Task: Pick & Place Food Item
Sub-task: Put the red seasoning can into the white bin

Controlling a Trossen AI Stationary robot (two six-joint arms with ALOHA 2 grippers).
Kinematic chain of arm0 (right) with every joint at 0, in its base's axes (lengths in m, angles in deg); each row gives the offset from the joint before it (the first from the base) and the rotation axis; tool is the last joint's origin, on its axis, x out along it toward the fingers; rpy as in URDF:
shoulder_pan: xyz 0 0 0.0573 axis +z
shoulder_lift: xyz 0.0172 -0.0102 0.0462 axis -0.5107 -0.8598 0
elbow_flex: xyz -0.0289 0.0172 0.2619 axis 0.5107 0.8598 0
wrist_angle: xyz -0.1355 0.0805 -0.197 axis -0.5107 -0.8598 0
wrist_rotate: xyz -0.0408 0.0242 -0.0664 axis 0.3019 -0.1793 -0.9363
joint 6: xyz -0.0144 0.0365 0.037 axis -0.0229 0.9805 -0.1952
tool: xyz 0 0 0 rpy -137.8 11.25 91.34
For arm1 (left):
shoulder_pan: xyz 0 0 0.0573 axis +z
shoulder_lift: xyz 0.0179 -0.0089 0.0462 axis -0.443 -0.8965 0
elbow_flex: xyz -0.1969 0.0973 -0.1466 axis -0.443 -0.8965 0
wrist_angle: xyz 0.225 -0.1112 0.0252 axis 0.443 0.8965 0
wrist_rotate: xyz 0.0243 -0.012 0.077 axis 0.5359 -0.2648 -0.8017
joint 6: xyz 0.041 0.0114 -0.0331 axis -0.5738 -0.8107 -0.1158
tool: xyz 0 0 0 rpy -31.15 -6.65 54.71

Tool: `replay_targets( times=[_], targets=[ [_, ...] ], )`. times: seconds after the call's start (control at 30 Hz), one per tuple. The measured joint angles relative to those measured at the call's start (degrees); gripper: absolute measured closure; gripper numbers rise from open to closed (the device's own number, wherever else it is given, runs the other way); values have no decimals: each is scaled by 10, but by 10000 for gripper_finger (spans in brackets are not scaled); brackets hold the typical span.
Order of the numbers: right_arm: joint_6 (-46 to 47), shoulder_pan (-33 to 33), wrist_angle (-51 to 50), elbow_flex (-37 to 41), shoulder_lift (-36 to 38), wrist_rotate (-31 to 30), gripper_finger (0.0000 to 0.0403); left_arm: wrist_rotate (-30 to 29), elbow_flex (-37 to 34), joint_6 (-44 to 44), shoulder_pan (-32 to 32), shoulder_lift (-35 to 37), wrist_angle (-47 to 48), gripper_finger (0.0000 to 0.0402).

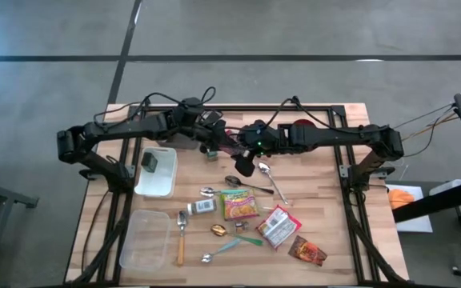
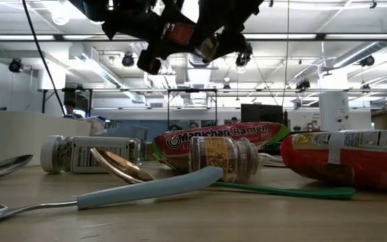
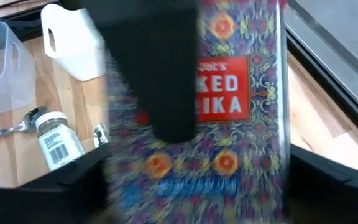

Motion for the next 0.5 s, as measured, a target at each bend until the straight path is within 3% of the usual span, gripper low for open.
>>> replay_targets(
  times=[0.1,0.27,0.5],
  targets=[
    [0,0,0,0,0,10,18,7,0,-1,3,3,2,207],
    [0,0,-1,0,0,12,41,13,0,-25,20,28,33,207],
    [2,0,-14,0,8,10,70,-5,0,-92,70,101,182,207]
  ],
)
